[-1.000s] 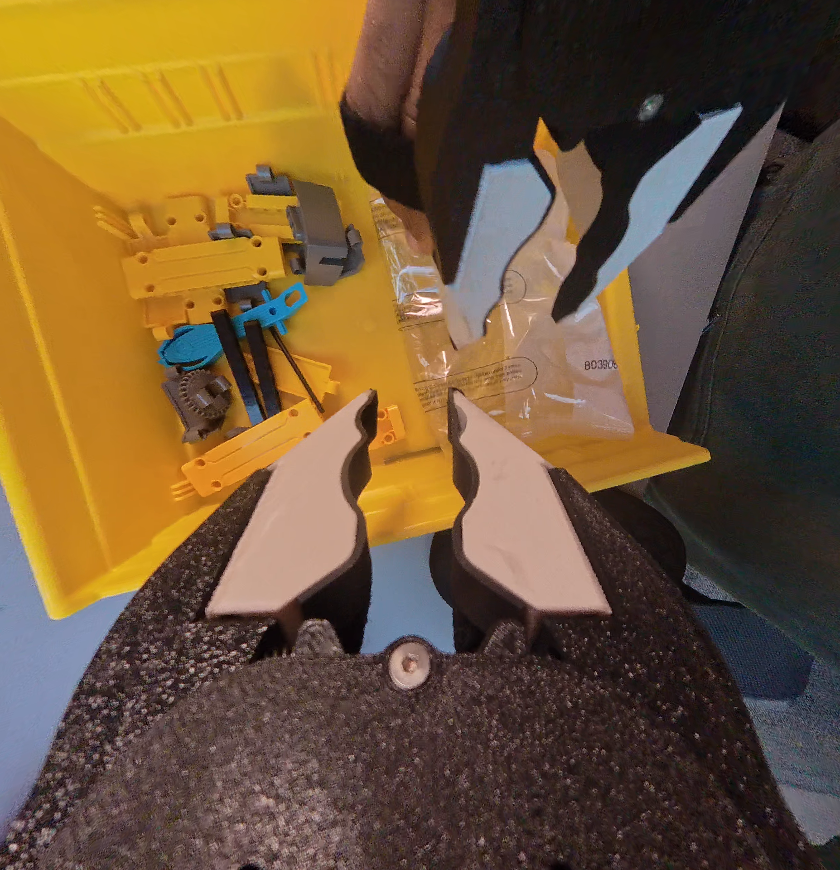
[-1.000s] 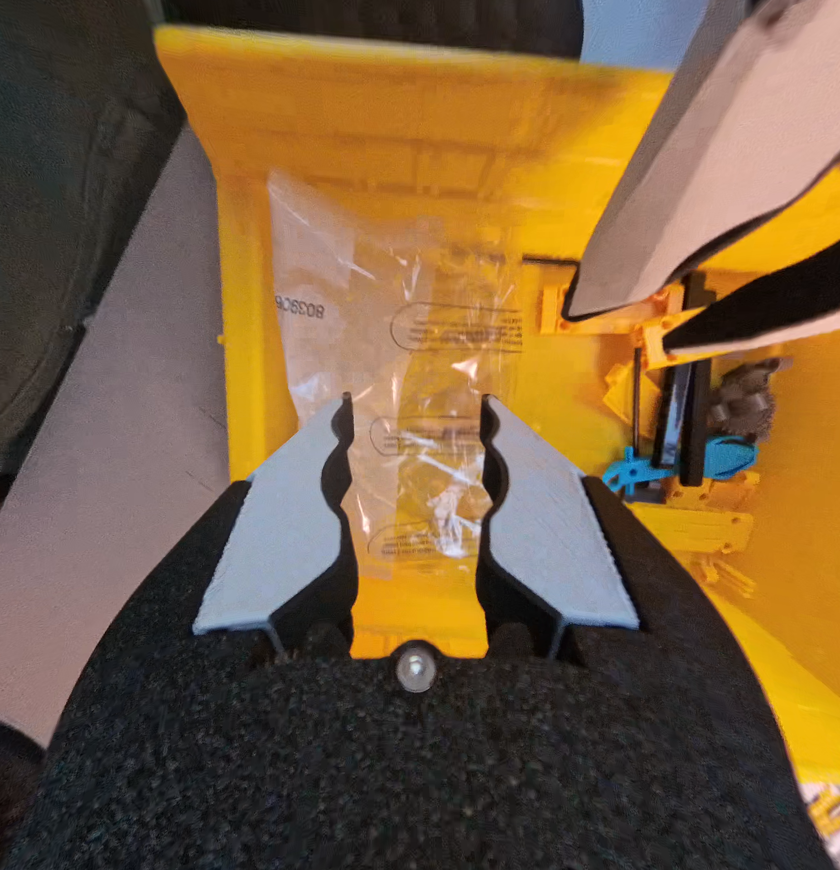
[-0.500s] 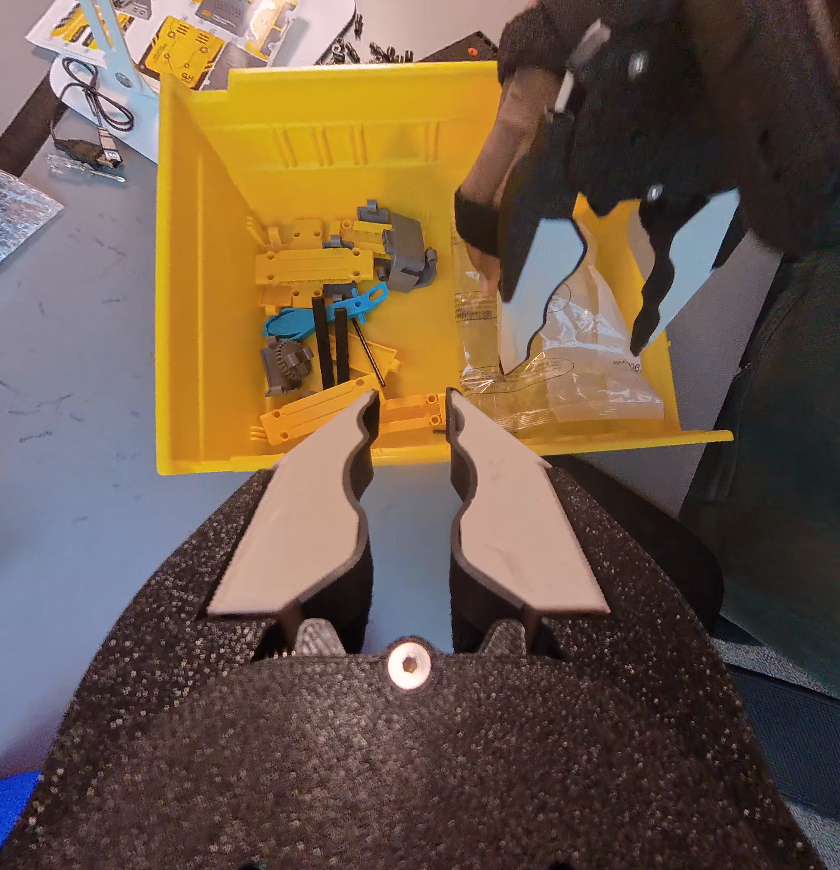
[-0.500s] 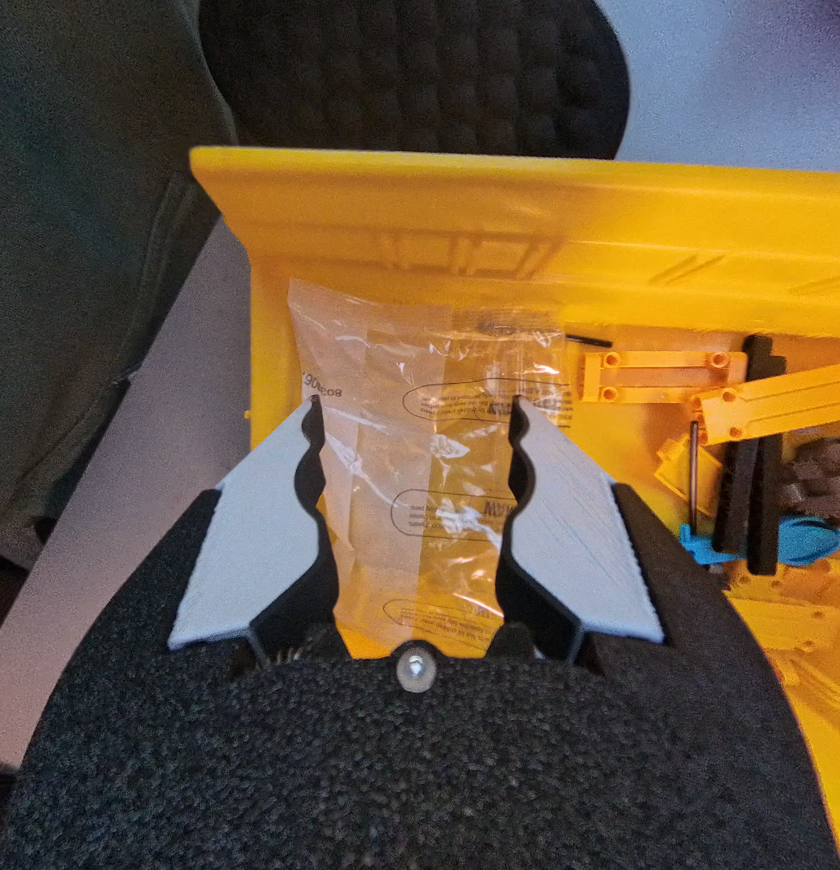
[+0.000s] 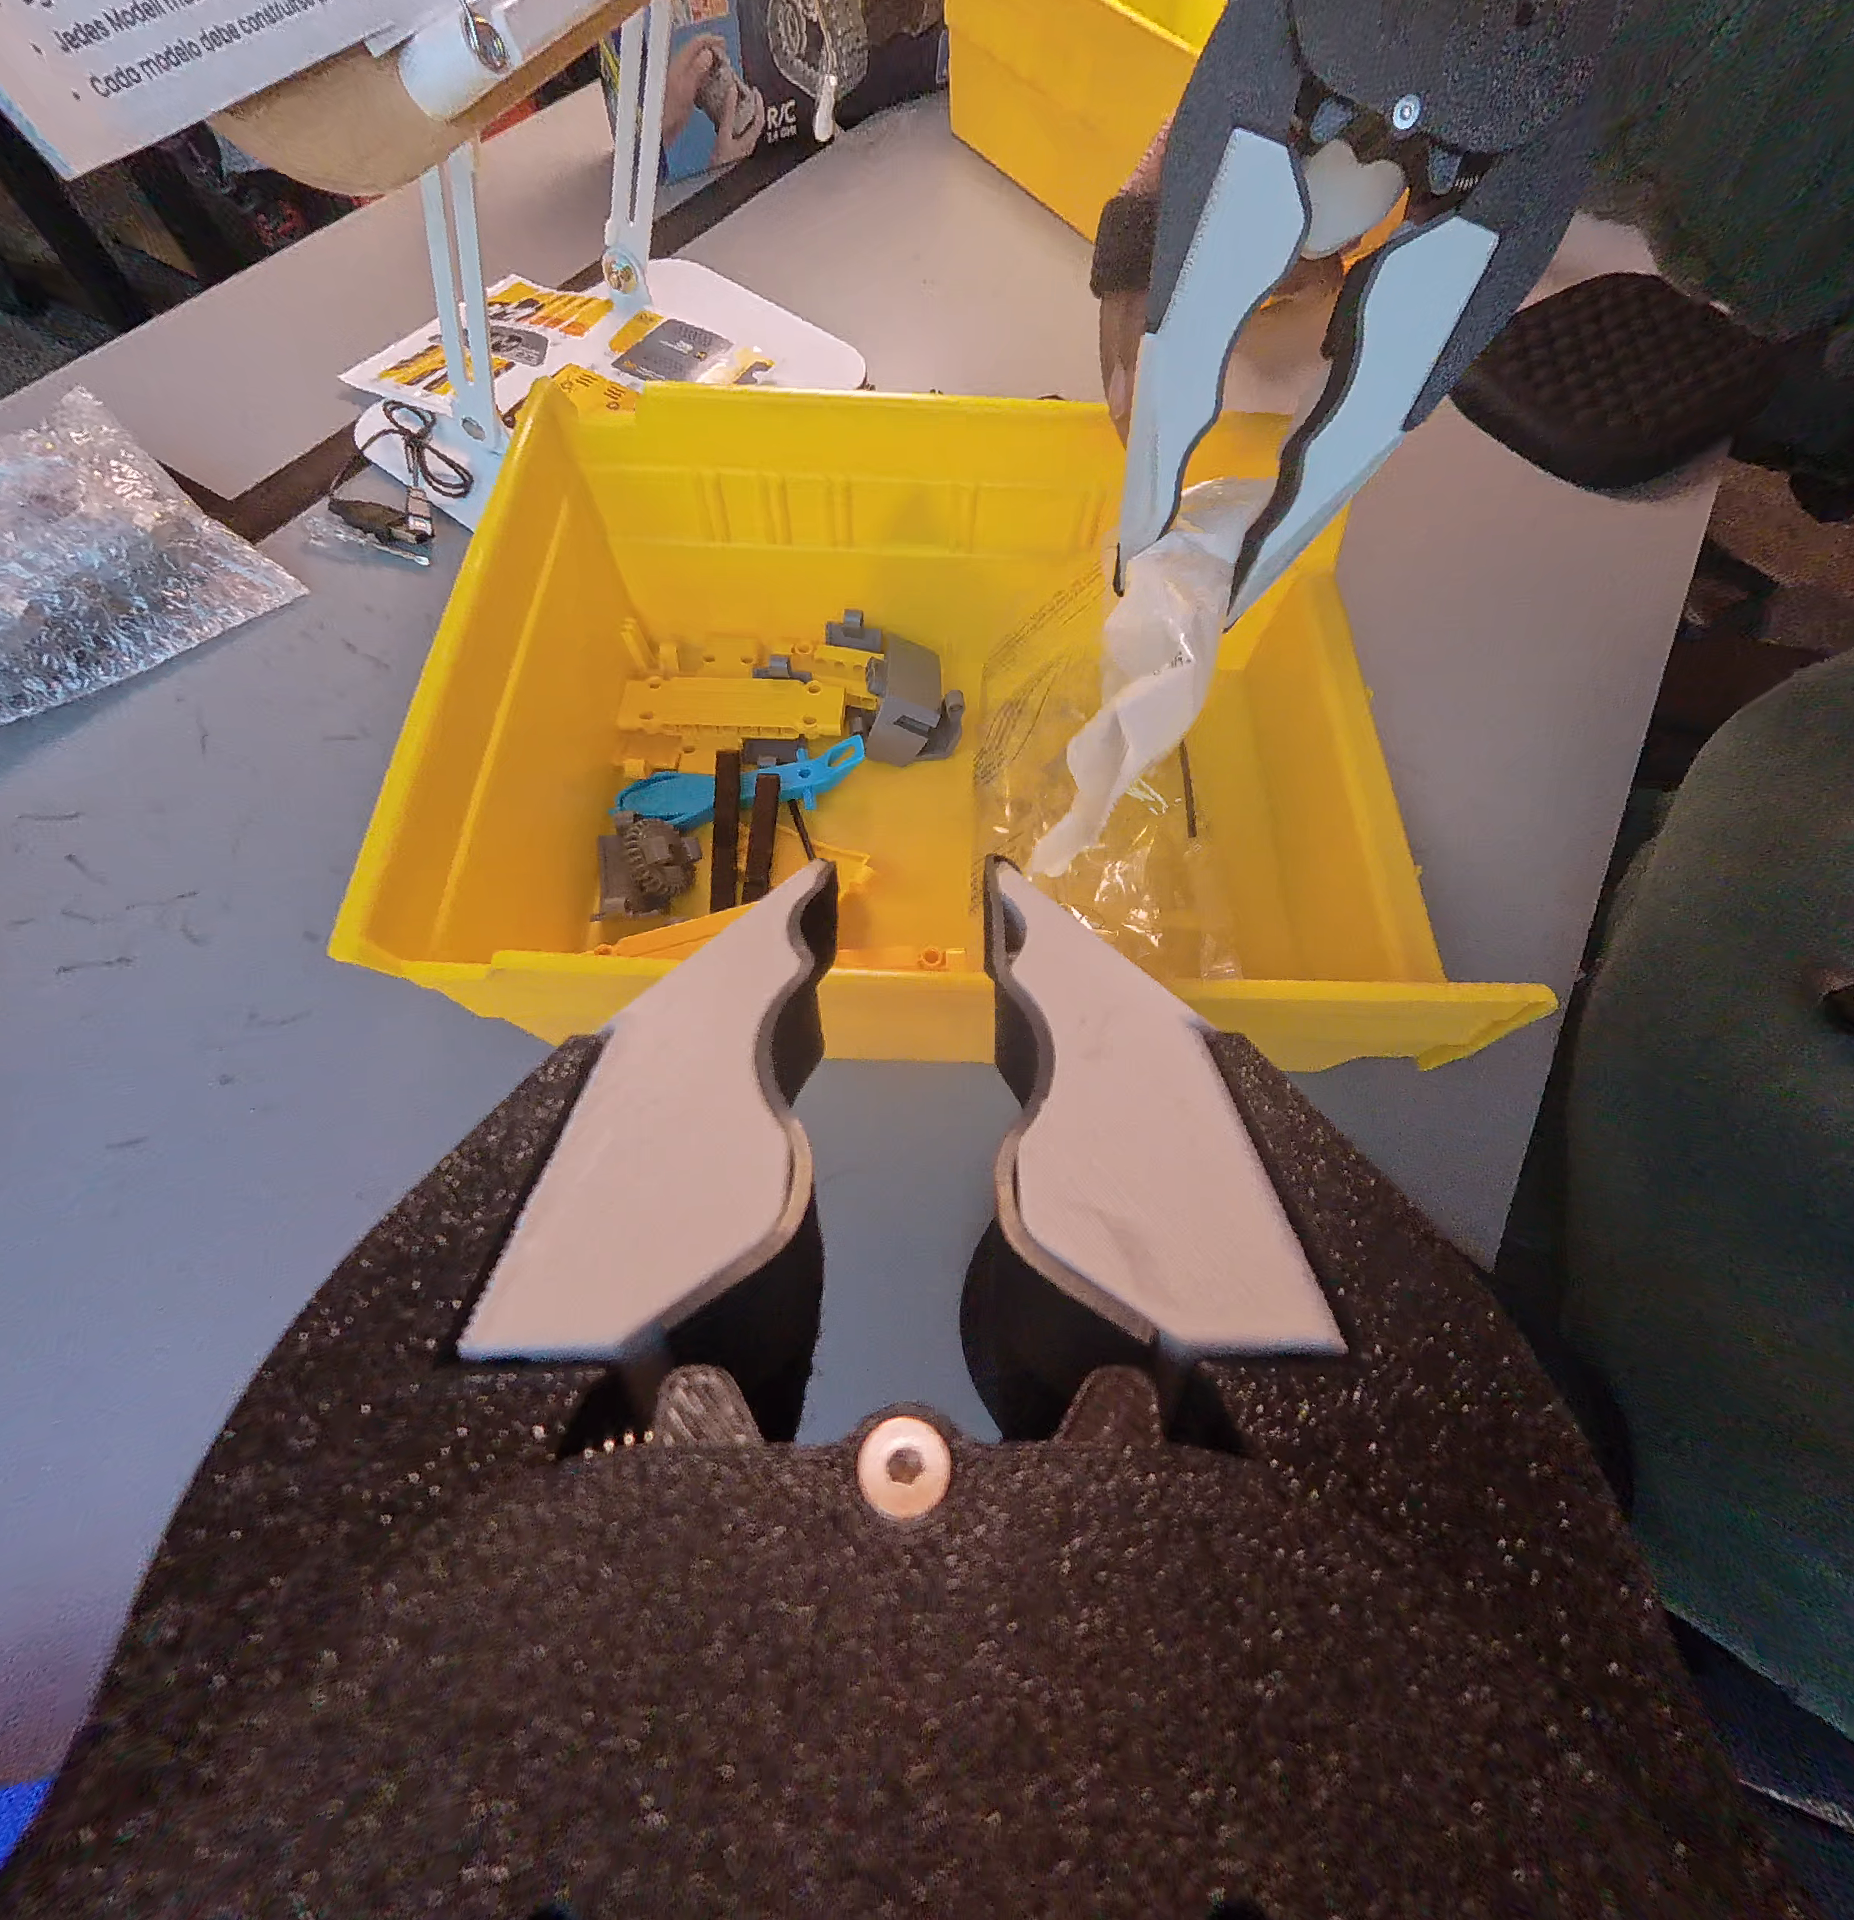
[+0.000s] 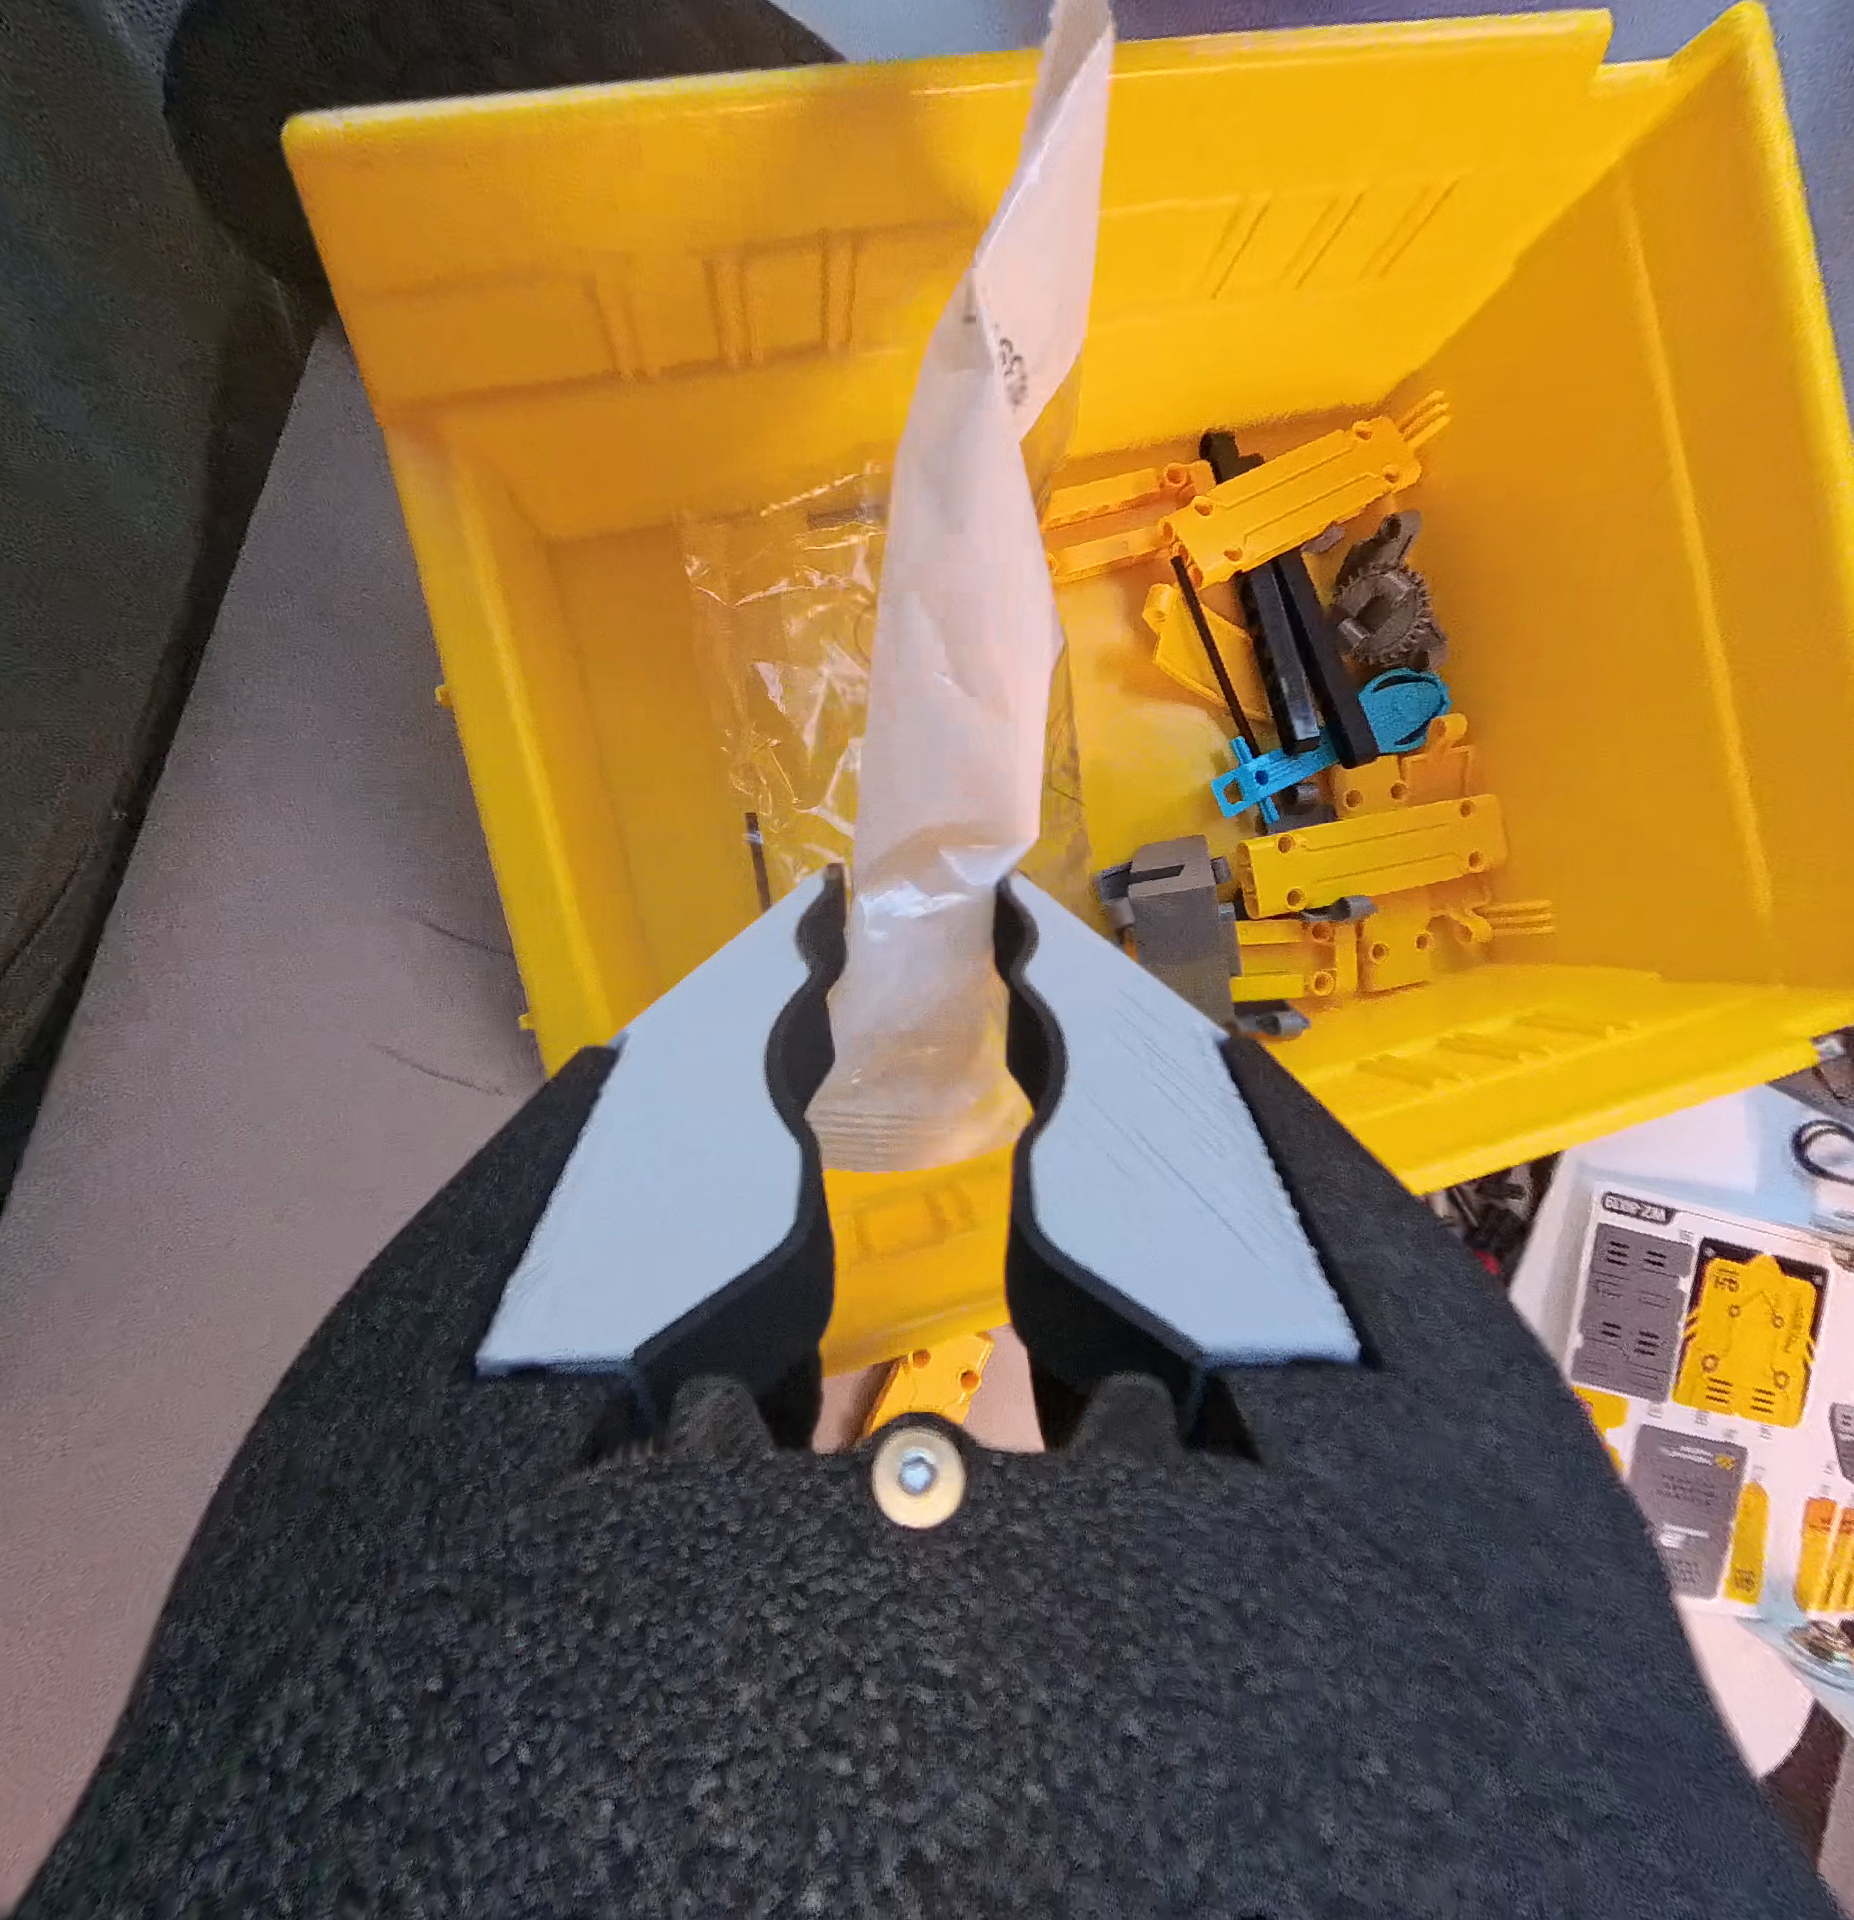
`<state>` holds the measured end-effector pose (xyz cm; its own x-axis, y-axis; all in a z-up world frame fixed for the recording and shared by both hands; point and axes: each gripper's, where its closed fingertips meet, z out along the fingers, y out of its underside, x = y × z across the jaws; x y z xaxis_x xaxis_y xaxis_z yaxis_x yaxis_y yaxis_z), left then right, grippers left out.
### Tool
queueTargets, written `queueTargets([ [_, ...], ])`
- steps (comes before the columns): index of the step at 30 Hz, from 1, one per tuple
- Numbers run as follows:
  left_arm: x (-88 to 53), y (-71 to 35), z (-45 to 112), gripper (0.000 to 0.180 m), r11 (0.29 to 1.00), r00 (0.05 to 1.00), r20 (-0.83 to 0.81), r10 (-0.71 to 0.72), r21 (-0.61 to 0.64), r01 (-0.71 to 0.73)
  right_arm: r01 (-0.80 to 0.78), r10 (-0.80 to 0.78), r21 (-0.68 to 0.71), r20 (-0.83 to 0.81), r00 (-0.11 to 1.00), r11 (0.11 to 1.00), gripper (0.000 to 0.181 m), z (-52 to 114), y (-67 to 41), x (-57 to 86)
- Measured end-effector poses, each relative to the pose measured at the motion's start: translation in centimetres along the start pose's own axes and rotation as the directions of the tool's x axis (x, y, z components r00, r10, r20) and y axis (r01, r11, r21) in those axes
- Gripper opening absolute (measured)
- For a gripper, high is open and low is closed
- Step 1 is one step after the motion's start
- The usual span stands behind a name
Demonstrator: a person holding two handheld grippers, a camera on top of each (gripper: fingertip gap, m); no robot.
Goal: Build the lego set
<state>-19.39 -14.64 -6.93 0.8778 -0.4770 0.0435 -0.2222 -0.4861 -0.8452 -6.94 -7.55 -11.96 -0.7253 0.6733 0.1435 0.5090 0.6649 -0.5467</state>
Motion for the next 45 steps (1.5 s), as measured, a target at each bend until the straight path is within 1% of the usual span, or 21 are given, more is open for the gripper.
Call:
queueTargets([
  [5, 0.7, 0.7, 0.3, 0.028, 1.000, 1.000, -0.011, 0.001, 0.008, -0.001, 0.008, -0.007, 0.034, -0.045, 0.999, 0.999, 0.023, -0.1, 0.4, -0.4],
  [6, 0.8, 0.8, 0.4, 0.028, 1.000, 1.000, -0.013, 0.002, 0.008, -0.002, 0.011, -0.009, 0.043, -0.050, 0.999, 0.999, 0.020, -0.2, 0.4, -0.3],
  [7, 0.9, 0.9, 0.6, 0.028, 1.000, 1.000, -0.017, 0.002, 0.005, -0.002, 0.014, -0.011, 0.048, -0.058, 0.998, 0.999, 0.012, -0.3, 0.4, -0.3],
  [8, 1.0, 0.9, 0.7, 0.028, 1.000, 1.000, -0.018, 0.004, 0.004, -0.004, 0.017, -0.013, 0.054, -0.074, 0.997, 0.998, 0.007, -0.4, 0.2, 0.0],
  [11, 1.3, 0.8, 1.1, 0.029, 1.000, 1.000, -0.016, 0.017, 0.001, -0.017, 0.001, 0.008, 0.091, -0.097, 0.995, 0.996, 0.001, -1.1, -0.4, 0.6],
  [13, 1.5, 0.6, 1.2, 0.029, 1.000, 0.999, -0.019, 0.026, 0.004, -0.026, -0.027, 0.041, 0.121, -0.111, 0.993, 0.992, 0.001, -1.8, -0.9, 1.3],
  [18, 1.7, 0.1, 1.3, 0.029, 0.999, 0.999, -0.010, 0.041, 0.024, -0.040, -0.050, 0.081, 0.147, -0.217, 0.973, 0.988, 0.000, -3.8, -1.7, 3.8],
  [21, 1.8, 0.1, 1.2, 0.029, 0.999, 0.999, -0.009, 0.036, 0.033, -0.035, -0.098, 0.140, 0.197, -0.213, 0.967, 0.976, 0.000, -4.8, -2.5, 4.3],
  [27, 2.2, 0.2, 0.8, 0.029, 0.999, 0.999, -0.016, 0.027, 0.048, -0.026, -0.171, 0.252, 0.360, -0.193, 0.948, 0.917, 0.000, -8.7, -4.3, 5.4],
  [29, 2.9, -0.4, 0.7, 0.036, 0.996, 0.998, -0.061, 0.005, 0.090, 0.001, -0.203, 0.298, 0.421, -0.173, 0.939, 0.884, 0.000, -10.1, -5.0, 5.7],
  [32, 4.6, -2.2, 0.7, 0.056, 0.981, 0.982, -0.182, -0.047, 0.175, 0.080, -0.278, 0.389, 0.525, -0.111, 0.915, 0.804, 0.000, -11.8, -6.0, 6.3],
  [34, 5.4, -3.5, 1.0, 0.060, 0.966, 0.971, -0.232, -0.063, 0.231, 0.118, -0.330, 0.448, 0.598, -0.055, 0.892, 0.730, 0.000, -12.9, -6.6, 6.7],
  [36, 5.3, -5.0, 1.8, 0.059, 0.945, 0.973, -0.217, -0.078, 0.296, 0.141, -0.378, 0.478, 0.659, 0.031, 0.878, 0.651, 0.000, -13.8, -7.2, 6.6],
  [37, 4.9, -5.8, 2.2, 0.055, 0.933, 0.977, -0.194, -0.084, 0.328, 0.145, -0.399, 0.486, 0.677, 0.070, 0.871, 0.619, 0.000, -14.0, -7.4, 6.5],
  [38, 4.7, -6.5, 2.6, 0.037, 0.927, 0.981, -0.177, -0.083, 0.347, 0.141, -0.416, 0.495, 0.693, 0.097, 0.864, 0.589, 0.000, -14.1, -7.5, 6.5],
  [39, 4.6, -6.9, 2.8, 0.005, 0.927, 0.984, -0.166, -0.068, 0.354, 0.124, -0.428, 0.505, 0.706, 0.115, 0.856, 0.564, 0.000, -14.3, -7.4, 6.6],
  [40, 4.5, -7.2, 2.9, 0.000, 0.925, 0.985, -0.164, -0.051, 0.364, 0.108, -0.438, 0.517, 0.718, 0.127, 0.847, 0.541, 0.000, -14.6, -7.2, 6.9],
  [41, 4.4, -7.6, 2.6, 0.000, 0.920, 0.982, -0.180, -0.050, 0.375, 0.116, -0.452, 0.531, 0.730, 0.145, 0.835, 0.512, 0.000, -15.0, -6.8, 7.1],
  [43, 3.9, -8.0, 1.8, 0.000, 0.904, 0.972, -0.219, -0.090, 0.391, 0.171, -0.506, 0.564, 0.745, 0.212, 0.798, 0.435, 0.000, -16.0, -5.7, 7.5],
  [45, 2.9, -7.9, 1.1, 0.000, 0.892, 0.970, -0.207, -0.129, 0.403, 0.205, -0.553, 0.573, 0.749, 0.288, 0.767, 0.364, 0.000, -16.6, -4.6, 7.4],
])
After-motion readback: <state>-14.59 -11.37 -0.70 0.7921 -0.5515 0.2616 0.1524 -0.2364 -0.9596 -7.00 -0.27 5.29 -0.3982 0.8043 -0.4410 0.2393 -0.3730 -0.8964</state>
